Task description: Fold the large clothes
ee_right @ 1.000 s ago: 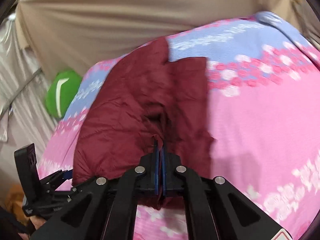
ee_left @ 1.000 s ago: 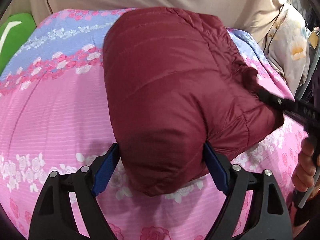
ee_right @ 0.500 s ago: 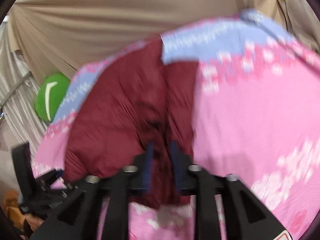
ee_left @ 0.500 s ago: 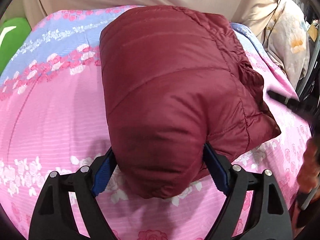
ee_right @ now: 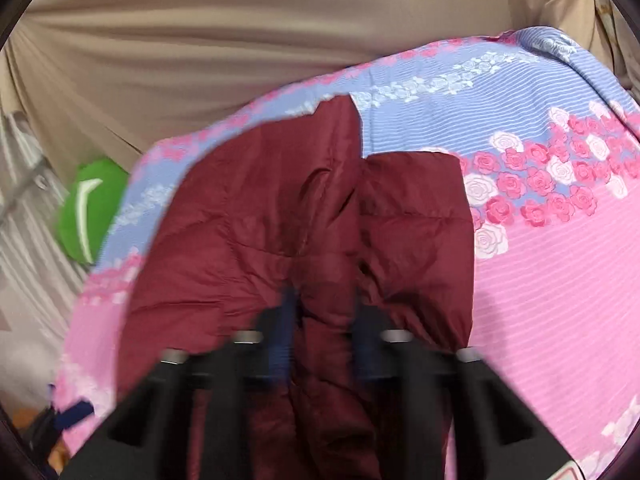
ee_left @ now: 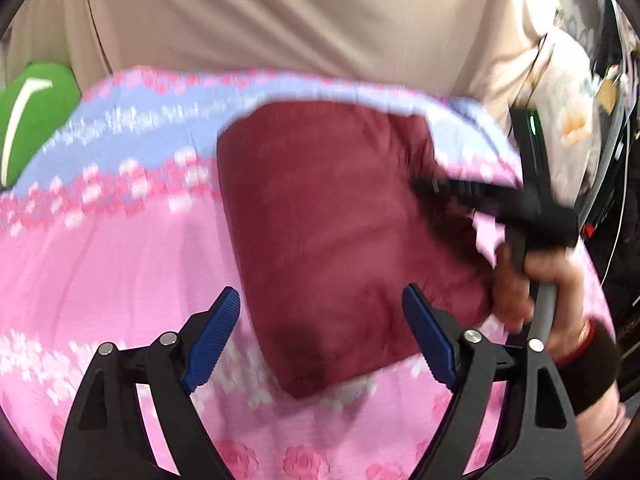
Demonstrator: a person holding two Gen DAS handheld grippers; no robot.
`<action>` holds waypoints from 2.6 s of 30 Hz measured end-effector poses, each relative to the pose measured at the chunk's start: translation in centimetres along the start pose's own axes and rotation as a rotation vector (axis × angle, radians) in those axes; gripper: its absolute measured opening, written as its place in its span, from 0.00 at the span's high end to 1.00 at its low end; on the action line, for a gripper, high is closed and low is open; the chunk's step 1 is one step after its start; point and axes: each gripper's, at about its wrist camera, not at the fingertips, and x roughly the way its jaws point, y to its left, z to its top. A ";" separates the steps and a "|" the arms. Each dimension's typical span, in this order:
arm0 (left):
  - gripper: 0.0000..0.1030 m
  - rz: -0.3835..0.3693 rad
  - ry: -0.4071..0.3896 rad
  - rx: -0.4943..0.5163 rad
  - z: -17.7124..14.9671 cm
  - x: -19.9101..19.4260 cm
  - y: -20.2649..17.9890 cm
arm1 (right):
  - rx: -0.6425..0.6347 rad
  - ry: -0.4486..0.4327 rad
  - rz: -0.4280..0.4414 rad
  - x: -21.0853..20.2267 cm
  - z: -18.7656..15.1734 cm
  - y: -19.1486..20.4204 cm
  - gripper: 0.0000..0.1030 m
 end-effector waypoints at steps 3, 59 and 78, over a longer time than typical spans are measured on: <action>0.19 0.001 -0.037 -0.003 2.0 0.5 0.1 | 0.011 -0.101 0.075 -3.5 0.1 -0.3 0.95; 0.05 -0.114 0.176 -0.132 1.0 8.3 4.3 | 0.148 0.077 -0.101 -4.4 -6.8 -3.3 0.27; 0.04 -0.146 0.250 -0.053 1.9 15.2 2.8 | 0.152 0.133 0.010 0.5 -5.9 -3.2 0.37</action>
